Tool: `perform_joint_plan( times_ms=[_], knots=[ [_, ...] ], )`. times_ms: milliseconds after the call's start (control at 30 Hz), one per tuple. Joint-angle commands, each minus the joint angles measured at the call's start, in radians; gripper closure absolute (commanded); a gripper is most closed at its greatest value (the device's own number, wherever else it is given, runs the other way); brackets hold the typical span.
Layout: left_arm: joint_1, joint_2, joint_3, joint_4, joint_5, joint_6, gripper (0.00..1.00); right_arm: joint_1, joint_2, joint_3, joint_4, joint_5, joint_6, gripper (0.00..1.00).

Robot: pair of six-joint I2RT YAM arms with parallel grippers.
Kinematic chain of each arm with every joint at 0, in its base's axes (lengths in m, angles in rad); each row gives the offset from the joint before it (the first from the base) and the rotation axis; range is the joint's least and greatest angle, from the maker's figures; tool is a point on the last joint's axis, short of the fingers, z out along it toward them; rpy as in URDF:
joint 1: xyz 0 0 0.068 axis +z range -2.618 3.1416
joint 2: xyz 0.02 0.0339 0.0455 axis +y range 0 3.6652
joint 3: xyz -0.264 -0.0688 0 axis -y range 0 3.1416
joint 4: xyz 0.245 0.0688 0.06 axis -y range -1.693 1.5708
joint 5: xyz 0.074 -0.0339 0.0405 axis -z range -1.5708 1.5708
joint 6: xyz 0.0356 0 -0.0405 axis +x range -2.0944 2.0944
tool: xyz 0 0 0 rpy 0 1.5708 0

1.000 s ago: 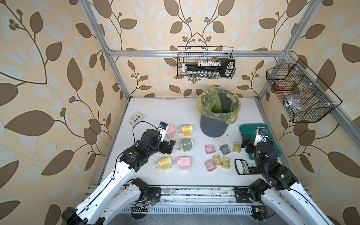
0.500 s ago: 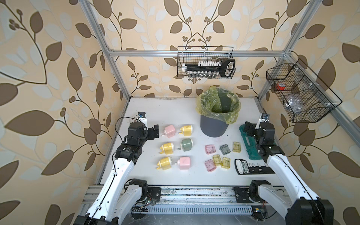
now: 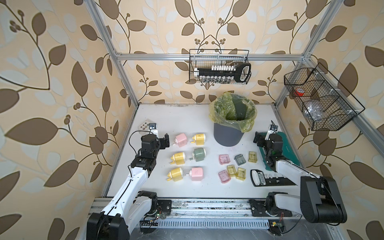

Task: Take out the pencil sharpener tray and clean the shavings
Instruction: Reset both arms

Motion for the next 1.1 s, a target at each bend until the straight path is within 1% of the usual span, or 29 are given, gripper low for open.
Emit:
perform_joint_plan(
  times_ms=[0,33,67,133,233,300,367,400,467,500,733,767,800,833,967,1067],
  knots=[
    [0.010,-0.018,-0.041,0.149,-0.017,0.019,0.01,0.028,0.005,-0.093,0.134,0.021,-0.002,0.01],
    [0.010,-0.017,-0.046,0.159,-0.014,0.021,0.01,0.035,0.009,-0.085,0.134,-0.036,-0.036,0.01],
    [0.010,-0.012,-0.051,0.168,-0.009,0.023,0.01,0.052,0.045,-0.068,0.156,-0.066,-0.083,0.02],
    [0.010,-0.010,-0.064,0.191,0.012,0.022,0.01,0.070,0.115,-0.059,0.218,-0.064,-0.117,0.01],
    [0.010,-0.016,-0.095,0.242,0.049,0.026,0.01,0.072,0.278,-0.112,0.497,-0.048,-0.126,0.01],
    [0.010,-0.019,-0.121,0.284,0.055,0.032,0.01,0.077,0.225,-0.059,0.296,-0.060,-0.119,0.01],
    [0.010,-0.016,-0.146,0.332,0.051,0.035,0.01,0.086,0.262,-0.067,0.379,-0.055,-0.143,0.01],
    [0.010,-0.007,-0.157,0.361,0.048,0.039,0.01,0.086,0.240,-0.058,0.319,-0.051,-0.135,0.01],
    [0.010,0.025,-0.163,0.403,0.045,0.048,0.01,0.091,0.248,-0.064,0.349,-0.042,-0.137,0.01],
    [0.010,0.050,-0.172,0.437,0.041,0.052,0.01,0.092,0.241,-0.062,0.333,-0.040,-0.137,0.01],
    [0.010,0.325,-0.180,0.664,0.010,0.045,0.01,0.093,0.241,-0.063,0.334,-0.039,-0.138,0.01],
    [0.010,0.333,-0.151,0.623,0.036,0.055,0.01,0.093,0.240,-0.063,0.333,-0.038,-0.138,0.01],
    [0.010,0.331,-0.151,0.612,0.057,0.063,0.01,0.095,0.240,-0.064,0.333,-0.039,-0.137,0.01],
    [0.010,0.332,-0.162,0.640,0.065,0.070,0.01,0.093,0.241,-0.062,0.334,-0.039,-0.136,0.01],
    [0.010,0.314,-0.175,0.637,0.046,0.055,0.01,0.095,0.240,-0.063,0.333,-0.039,-0.138,0.01],
    [0.010,0.306,-0.177,0.627,0.061,0.060,0.01,0.094,0.240,-0.063,0.333,-0.039,-0.137,0.01]
  ],
)
